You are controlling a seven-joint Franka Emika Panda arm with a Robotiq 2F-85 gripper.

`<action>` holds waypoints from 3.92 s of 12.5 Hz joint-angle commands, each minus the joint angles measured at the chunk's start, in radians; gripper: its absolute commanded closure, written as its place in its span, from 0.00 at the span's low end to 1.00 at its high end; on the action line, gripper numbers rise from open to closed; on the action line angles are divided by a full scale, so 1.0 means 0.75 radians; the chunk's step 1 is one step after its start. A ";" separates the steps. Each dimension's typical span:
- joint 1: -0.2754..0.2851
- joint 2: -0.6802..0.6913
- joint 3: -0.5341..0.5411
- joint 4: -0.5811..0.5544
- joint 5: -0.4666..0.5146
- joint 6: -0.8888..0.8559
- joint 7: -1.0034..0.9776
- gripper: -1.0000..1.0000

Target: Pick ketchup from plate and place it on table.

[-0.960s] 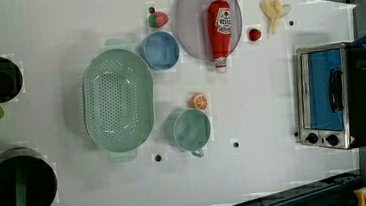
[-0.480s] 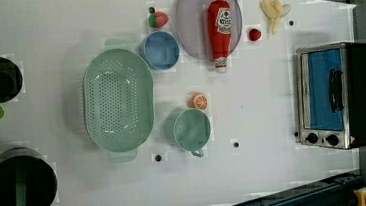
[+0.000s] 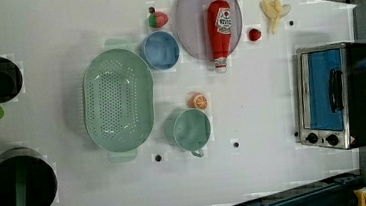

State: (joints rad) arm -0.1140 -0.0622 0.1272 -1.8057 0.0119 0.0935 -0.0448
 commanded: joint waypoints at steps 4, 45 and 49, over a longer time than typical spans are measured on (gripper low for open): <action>0.041 0.339 0.042 -0.028 0.000 0.259 -0.376 0.00; 0.001 0.510 -0.004 0.161 -0.047 0.604 -0.612 0.38; -0.032 0.311 -0.057 0.003 -0.047 0.429 -0.612 0.38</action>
State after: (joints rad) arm -0.1172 0.1434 0.1052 -1.7490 -0.0232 0.4497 -0.4939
